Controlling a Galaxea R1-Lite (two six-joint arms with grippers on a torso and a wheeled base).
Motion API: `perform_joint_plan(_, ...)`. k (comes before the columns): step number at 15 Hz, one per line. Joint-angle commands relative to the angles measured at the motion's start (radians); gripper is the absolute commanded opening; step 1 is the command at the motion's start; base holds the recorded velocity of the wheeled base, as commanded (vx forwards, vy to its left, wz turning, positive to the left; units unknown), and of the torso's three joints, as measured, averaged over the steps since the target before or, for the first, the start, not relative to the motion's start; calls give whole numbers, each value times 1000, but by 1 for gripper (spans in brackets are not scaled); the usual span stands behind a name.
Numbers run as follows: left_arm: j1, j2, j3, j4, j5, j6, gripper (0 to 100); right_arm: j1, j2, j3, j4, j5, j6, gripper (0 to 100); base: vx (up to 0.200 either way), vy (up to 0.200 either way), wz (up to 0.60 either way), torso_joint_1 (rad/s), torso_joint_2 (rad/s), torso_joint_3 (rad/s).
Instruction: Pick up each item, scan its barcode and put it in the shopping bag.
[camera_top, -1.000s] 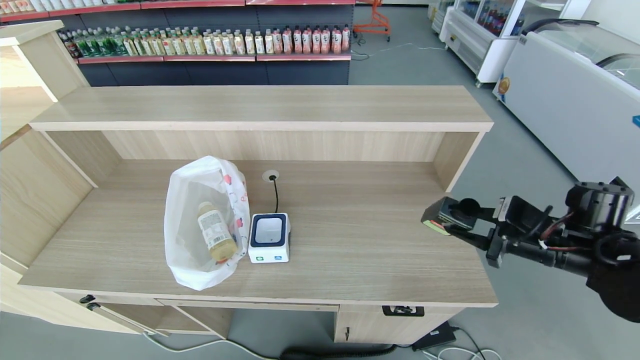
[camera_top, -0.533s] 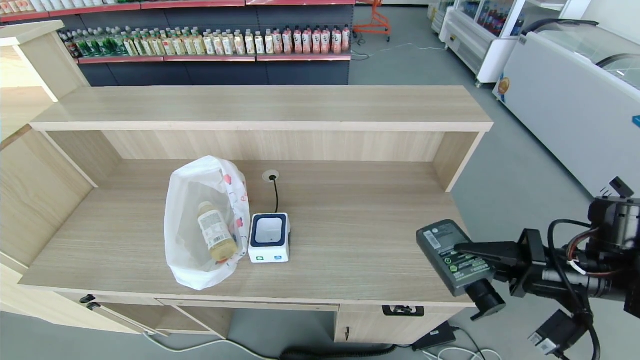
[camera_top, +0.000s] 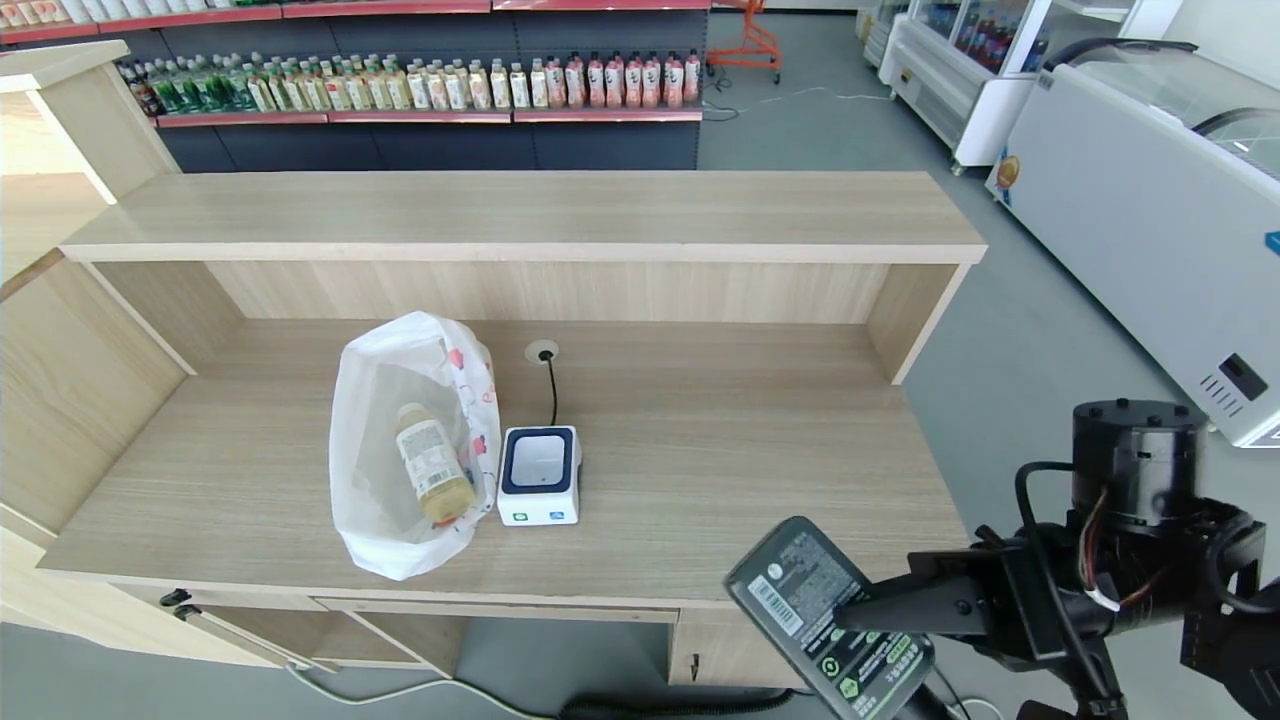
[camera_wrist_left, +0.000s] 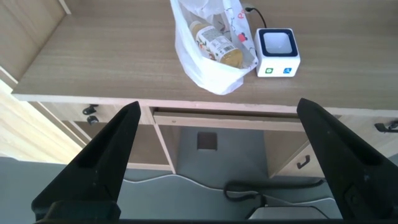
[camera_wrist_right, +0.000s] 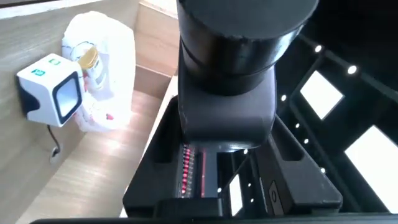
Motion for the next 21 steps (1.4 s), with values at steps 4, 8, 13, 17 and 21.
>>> perform_joint_plan(4,0,0,0,0,0,-1,100,47,0,31,-6,1,-41,0,0,0,0,0,0,0)
perform_joint_plan(8,0,0,0,0,0,-1,100,45,-17,34,-1,1,-41,0,0,0,0,0,0,0)
perform_joint_plan(13,0,0,0,0,0,0,100,27,-40,48,3,5,-6,0,0,0,0,0,0,0)
perform_joint_plan(17,0,0,0,0,0,0,100,27,-52,68,36,4,-8,0,0,0,0,0,0,0)
perform_joint_plan(21,0,0,0,0,0,-1,100,24,-31,65,46,1,-11,0,0,0,0,0,0,0)
